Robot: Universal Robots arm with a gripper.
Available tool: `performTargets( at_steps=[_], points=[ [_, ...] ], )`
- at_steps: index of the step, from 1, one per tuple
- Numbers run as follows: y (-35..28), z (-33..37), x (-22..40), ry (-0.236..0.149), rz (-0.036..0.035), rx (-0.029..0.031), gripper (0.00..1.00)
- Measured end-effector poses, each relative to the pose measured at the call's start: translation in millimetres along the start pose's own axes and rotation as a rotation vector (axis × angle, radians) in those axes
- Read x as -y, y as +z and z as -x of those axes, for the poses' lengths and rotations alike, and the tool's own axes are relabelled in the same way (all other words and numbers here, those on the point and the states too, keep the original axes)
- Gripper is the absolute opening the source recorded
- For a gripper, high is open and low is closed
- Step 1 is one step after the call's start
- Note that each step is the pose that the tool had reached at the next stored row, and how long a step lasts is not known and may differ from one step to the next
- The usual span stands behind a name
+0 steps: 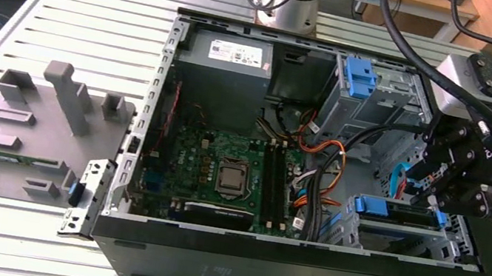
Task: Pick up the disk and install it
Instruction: 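Insert the first disk wire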
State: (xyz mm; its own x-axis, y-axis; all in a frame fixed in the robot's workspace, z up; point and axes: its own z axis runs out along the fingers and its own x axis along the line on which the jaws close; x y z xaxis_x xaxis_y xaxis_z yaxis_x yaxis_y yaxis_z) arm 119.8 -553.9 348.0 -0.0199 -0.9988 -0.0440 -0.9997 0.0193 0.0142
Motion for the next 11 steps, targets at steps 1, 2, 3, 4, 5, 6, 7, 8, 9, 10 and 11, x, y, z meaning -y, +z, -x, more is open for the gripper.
performTargets(
  at_steps=[1,2,3,4,5,6,7,8,9,10,11],
  points=[
    [0.0,0.0,0.0,0.0,0.0,0.0,0.42],
    [0.0,0.0,0.0,0.0,0.0,-0.0001,0.42],
    [0.0,0.0,0.0,0.0,0.0,0.0,0.4],
    [0.1,0.0,0.0,0.0,0.0,0.0,0.34],
    [0.1,0.0,0.0,0.0,0.0,0.0,0.34],
    [0.1,0.0,0.0,0.0,0.0,0.0,0.28],
    [0.1,0.0,0.0,0.0,0.0,0.0,0.22],
    [0.1,0.0,0.0,0.0,0.0,0.0,0.22],
    [0.1,0.0,0.0,0.0,0.0,0.0001,0.16],
    [0.1,0.0,0.0,0.0,0.0,0.0,0.16],
    [0.1,0.0,0.0,0.0,0.0,0.0,0.16]
  ],
)
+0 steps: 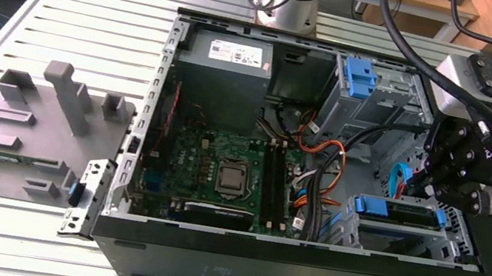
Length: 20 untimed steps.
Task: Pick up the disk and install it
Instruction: 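Insert the first disk wire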
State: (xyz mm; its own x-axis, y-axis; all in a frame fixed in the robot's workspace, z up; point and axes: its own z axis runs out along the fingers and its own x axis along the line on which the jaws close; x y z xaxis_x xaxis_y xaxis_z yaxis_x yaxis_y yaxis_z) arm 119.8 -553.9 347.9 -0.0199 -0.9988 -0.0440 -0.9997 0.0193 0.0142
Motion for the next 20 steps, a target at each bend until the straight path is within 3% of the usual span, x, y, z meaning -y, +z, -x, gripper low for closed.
performTargets(
  at_steps=[8,10,11,16,20],
  points=[
    [0.1,0.0,0.0,0.0,0.0,0.0,0.16],
    [0.1,0.0,0.0,0.0,0.0,0.0001,0.17],
    [0.1,0.0,0.0,0.0,0.0,0.0,0.24],
    [0.2,0.0,0.0,0.0,0.0,0.0,0.24],
    [0.4,-0.1,-4.3,0.0,0.0,0.0001,0.24]
  ],
)
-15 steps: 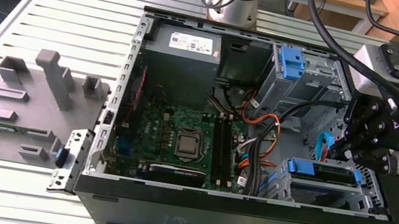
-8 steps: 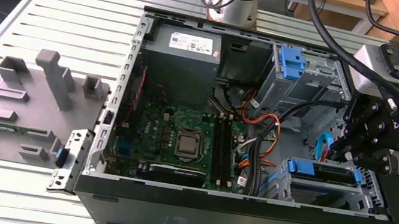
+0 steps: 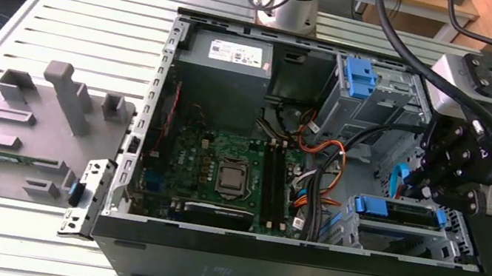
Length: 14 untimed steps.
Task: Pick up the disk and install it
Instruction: 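Insert the first disk wire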
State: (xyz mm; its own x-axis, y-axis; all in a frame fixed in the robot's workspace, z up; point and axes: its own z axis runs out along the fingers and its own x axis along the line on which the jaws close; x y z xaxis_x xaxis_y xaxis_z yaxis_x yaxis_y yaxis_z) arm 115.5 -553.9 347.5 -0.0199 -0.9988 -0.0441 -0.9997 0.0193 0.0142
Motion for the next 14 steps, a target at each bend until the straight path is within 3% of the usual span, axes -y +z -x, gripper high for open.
performTargets(
  at_steps=[10,14],
  points=[
    [0.1,-0.1,-1.9,0.0,0.0,-0.0001,0.24],
    [0.1,-0.1,-2.0,0.0,0.0,-0.0001,0.16]
  ],
)
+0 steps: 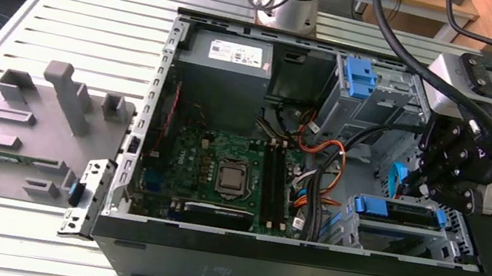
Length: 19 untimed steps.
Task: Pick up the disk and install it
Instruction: 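Insert the first disk wire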
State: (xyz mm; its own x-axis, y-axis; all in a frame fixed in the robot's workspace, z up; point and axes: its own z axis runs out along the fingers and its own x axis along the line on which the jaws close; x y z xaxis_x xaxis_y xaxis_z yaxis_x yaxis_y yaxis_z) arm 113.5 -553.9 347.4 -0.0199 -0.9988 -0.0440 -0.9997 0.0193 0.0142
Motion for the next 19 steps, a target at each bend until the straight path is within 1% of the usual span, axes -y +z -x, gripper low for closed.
performTargets(
  at_steps=[11,13,14,17,19],
  points=[
    [0.0,0.0,-0.1,0.0,0.0,0.0,0.16],
    [0.0,0.0,-0.1,0.0,0.0,0.0,0.17],
    [0.0,0.0,-0.1,0.0,0.0,0.0,0.23],
    [0.0,0.0,-0.1,0.0,0.0,0.0,0.23],
    [0.0,0.1,-2.0,0.0,-0.0003,0.0,0.23]
  ],
)
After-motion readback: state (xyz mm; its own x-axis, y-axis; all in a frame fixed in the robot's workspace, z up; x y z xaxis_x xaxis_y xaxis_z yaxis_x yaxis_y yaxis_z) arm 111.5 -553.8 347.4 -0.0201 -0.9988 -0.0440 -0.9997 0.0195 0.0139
